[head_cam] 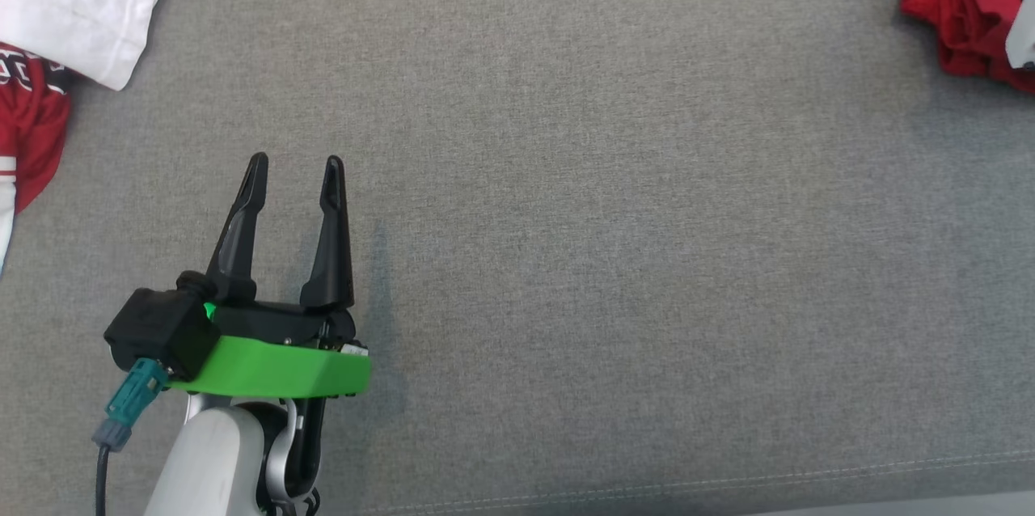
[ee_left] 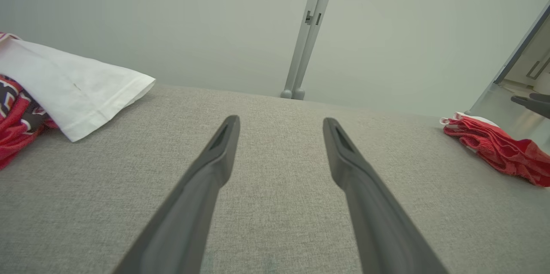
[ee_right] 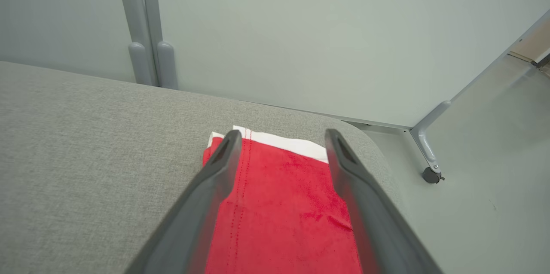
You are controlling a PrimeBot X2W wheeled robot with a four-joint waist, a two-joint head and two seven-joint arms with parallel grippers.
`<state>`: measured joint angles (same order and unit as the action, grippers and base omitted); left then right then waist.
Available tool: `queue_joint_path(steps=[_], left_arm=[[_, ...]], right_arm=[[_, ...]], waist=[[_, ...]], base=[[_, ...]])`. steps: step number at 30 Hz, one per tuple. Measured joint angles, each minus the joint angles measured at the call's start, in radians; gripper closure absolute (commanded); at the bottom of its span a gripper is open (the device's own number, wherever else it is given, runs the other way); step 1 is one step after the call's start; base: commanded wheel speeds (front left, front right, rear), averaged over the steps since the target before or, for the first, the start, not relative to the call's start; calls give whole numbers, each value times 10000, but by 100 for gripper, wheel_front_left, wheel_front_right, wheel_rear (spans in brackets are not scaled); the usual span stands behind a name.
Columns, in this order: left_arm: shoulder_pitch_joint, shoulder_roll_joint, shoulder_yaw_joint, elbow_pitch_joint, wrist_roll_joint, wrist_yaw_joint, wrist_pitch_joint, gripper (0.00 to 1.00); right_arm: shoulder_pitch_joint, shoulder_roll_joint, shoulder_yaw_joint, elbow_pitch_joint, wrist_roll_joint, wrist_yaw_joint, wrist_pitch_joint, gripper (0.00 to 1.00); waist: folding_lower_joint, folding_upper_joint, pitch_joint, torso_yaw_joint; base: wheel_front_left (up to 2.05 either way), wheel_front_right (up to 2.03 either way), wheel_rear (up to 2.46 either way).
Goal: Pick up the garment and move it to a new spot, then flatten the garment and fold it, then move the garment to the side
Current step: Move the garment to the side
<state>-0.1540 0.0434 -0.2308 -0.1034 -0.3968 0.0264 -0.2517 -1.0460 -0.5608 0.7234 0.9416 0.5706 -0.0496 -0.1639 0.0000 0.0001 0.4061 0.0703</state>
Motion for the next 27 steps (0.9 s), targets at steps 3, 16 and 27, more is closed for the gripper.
queue_joint_path(steps=[3,16,27], left_arm=[[-151,-2,35,63,4,-17,0,0],[-191,-10,355,903,-146,56,-2,0],[334,-12,339,1304,-290,224,-2,0]], right_arm=[[2,343,59,-314,-8,104,-499,0],[1335,1927,-219,-1473,259,-130,-911,0],[3497,2378,-1546,-3935,263,-594,-909,0]], waist=[[0,0,-252,-153],[0,0,-1599,-880],[-1,0,-2785,-1255]], base=[[0,0,0],[0,0,0],[0,0,0]])
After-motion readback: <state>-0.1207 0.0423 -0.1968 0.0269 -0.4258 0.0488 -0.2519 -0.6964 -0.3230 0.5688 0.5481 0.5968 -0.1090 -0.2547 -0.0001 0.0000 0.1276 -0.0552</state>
